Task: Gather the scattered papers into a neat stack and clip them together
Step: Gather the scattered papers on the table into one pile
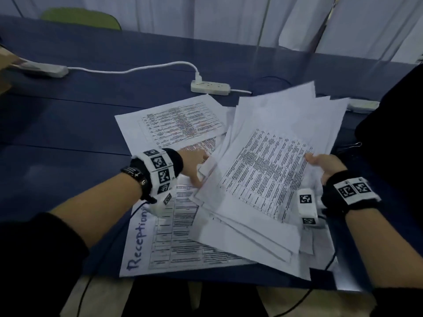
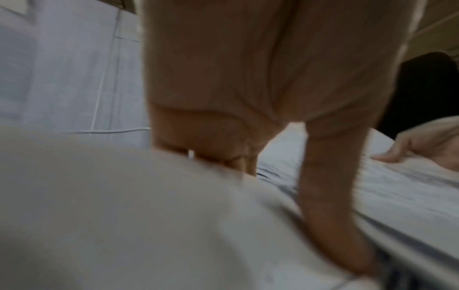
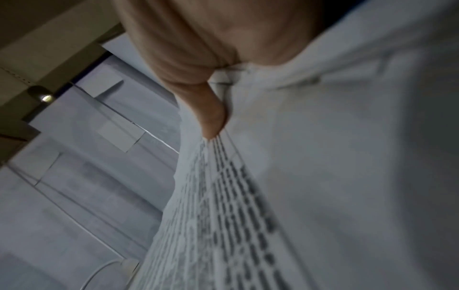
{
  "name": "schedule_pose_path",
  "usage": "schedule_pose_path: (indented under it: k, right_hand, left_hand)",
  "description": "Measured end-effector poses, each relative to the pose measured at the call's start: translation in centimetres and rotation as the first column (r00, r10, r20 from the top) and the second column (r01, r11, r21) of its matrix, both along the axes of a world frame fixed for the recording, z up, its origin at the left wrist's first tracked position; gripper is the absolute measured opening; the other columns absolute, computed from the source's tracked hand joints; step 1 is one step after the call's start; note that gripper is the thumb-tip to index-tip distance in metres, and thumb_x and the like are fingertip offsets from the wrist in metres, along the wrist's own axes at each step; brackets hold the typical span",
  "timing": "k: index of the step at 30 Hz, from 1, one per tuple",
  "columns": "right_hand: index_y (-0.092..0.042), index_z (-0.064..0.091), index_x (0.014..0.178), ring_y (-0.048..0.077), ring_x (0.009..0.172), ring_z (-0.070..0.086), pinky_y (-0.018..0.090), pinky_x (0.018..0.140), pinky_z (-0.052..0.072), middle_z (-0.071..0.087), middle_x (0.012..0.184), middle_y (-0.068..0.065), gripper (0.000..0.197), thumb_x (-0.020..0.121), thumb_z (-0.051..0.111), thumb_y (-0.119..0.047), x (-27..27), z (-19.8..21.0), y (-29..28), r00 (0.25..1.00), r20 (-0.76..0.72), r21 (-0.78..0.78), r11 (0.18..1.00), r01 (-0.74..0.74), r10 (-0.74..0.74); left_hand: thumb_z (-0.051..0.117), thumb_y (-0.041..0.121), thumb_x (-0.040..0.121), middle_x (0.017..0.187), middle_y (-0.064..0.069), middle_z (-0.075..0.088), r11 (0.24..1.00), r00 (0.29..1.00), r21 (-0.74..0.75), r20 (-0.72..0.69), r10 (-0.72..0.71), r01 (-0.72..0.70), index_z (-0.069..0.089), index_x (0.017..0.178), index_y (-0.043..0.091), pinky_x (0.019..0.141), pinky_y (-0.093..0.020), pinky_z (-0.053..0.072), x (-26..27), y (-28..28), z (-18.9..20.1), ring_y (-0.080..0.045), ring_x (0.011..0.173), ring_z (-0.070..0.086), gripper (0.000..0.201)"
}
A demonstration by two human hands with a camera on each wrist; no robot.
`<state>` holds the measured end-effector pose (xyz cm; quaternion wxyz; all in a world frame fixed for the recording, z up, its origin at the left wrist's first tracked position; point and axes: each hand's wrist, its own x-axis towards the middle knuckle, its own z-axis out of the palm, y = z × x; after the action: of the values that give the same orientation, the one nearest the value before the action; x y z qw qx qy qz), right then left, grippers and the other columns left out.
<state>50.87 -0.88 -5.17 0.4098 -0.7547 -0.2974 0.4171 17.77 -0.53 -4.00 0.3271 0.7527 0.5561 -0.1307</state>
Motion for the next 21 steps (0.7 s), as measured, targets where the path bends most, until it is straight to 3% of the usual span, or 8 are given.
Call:
schedule_pose_path:
  k: [5, 8, 10, 13, 15, 18, 20, 21]
  right_hand:
    - [0.006, 0.029, 0.141, 0.036, 0.13, 0.04, 0.042, 0.101, 0.036, 0.034, 0.148, 0.019, 0.072, 0.086, 0.063, -0.026, 0.5, 0.6, -0.5, 0.998, 0.044, -0.022, 0.998, 0.056, -0.055]
    - [0.007, 0.027, 0.141, 0.035, 0.129, 0.043, 0.041, 0.1, 0.038, 0.036, 0.147, 0.019, 0.072, 0.086, 0.063, -0.023, 1.4, 1.0, -0.4, 0.985, 0.107, 0.005, 0.991, 0.135, -0.134]
    - [0.01, 0.026, 0.14, 0.035, 0.128, 0.043, 0.036, 0.096, 0.04, 0.034, 0.147, 0.02, 0.069, 0.089, 0.059, -0.022, 1.8, 1.4, -0.3, 0.975, 0.184, -0.018, 0.991, 0.13, -0.125]
    - [0.008, 0.028, 0.14, 0.035, 0.131, 0.04, 0.04, 0.099, 0.038, 0.036, 0.147, 0.019, 0.069, 0.088, 0.06, -0.023, 2.0, 1.8, -0.5, 0.976, 0.206, -0.076, 0.994, 0.08, -0.063]
    - [0.007, 0.03, 0.14, 0.036, 0.129, 0.041, 0.043, 0.1, 0.038, 0.035, 0.147, 0.019, 0.07, 0.087, 0.061, -0.026, 2.0, 2.0, -0.5, 0.974, 0.226, -0.122, 0.992, 0.033, -0.005]
    - [0.01, 0.027, 0.14, 0.038, 0.109, 0.053, 0.036, 0.081, 0.048, 0.04, 0.141, 0.027, 0.071, 0.089, 0.055, -0.031, 2.0, 2.5, -0.3, 0.953, 0.276, -0.219, 0.974, -0.067, 0.127]
    - [0.013, 0.026, 0.139, 0.037, 0.082, 0.057, 0.022, 0.06, 0.053, 0.051, 0.123, 0.031, 0.07, 0.091, 0.051, -0.033, 1.6, 3.1, -0.2, 0.92, 0.314, -0.295, 0.945, -0.139, 0.233]
    - [0.014, 0.027, 0.138, 0.04, 0.084, 0.057, 0.023, 0.064, 0.054, 0.048, 0.128, 0.033, 0.068, 0.092, 0.05, -0.032, 1.1, 3.4, -0.2, 0.905, 0.333, -0.325, 0.933, -0.155, 0.267]
  left_hand:
    - [0.06, 0.023, 0.088, 0.125, -0.017, 0.054, 0.987, 0.977, 0.156, -0.215, 0.004, 0.031, 0.05, 0.129, -0.001, 0.101, -0.036, 0.04, -2.2, 1.7, 2.6, -0.028, 0.115, 0.052, 0.049]
    - [0.052, 0.022, 0.092, 0.146, -0.014, 0.041, 0.939, 0.945, 0.344, -0.294, 0.14, -0.033, 0.04, 0.138, 0.005, 0.108, -0.031, 0.032, -5.2, 3.5, 3.6, -0.028, 0.133, 0.041, 0.051]
    - [0.048, 0.019, 0.093, 0.146, -0.017, 0.04, 0.898, 0.939, 0.409, -0.214, 0.268, -0.164, 0.04, 0.137, 0.004, 0.106, -0.032, 0.033, -7.3, 4.7, 3.4, -0.031, 0.132, 0.042, 0.047]
    - [0.04, 0.016, 0.095, 0.115, -0.024, 0.056, 0.861, 0.919, 0.391, -0.087, 0.386, -0.325, 0.051, 0.104, -0.006, 0.083, -0.037, 0.04, -9.6, 5.8, 2.4, -0.036, 0.099, 0.053, 0.026]
    - [0.037, 0.014, 0.097, 0.104, -0.027, 0.054, 0.857, 0.904, 0.371, -0.093, 0.418, -0.358, 0.049, 0.104, -0.01, 0.074, -0.036, 0.036, -10.1, 6.4, 1.4, -0.033, 0.087, 0.049, 0.028]
    - [0.035, 0.021, 0.1, 0.144, -0.027, 0.034, 0.877, 0.88, 0.313, -0.194, 0.434, -0.364, 0.026, 0.141, -0.007, 0.102, -0.039, 0.033, -10.2, 6.7, 1.5, -0.037, 0.131, 0.038, 0.051]
    - [0.038, 0.026, 0.099, 0.156, -0.019, 0.018, 0.903, 0.874, 0.246, -0.257, 0.412, -0.353, 0.022, 0.145, -0.003, 0.116, -0.036, 0.021, -10.8, 7.3, 1.8, -0.031, 0.144, 0.022, 0.056]
    - [0.04, 0.025, 0.099, 0.155, -0.019, 0.02, 0.899, 0.874, 0.232, -0.239, 0.424, -0.372, 0.026, 0.144, -0.003, 0.117, -0.037, 0.02, -11.3, 7.7, 1.8, -0.031, 0.143, 0.022, 0.056]
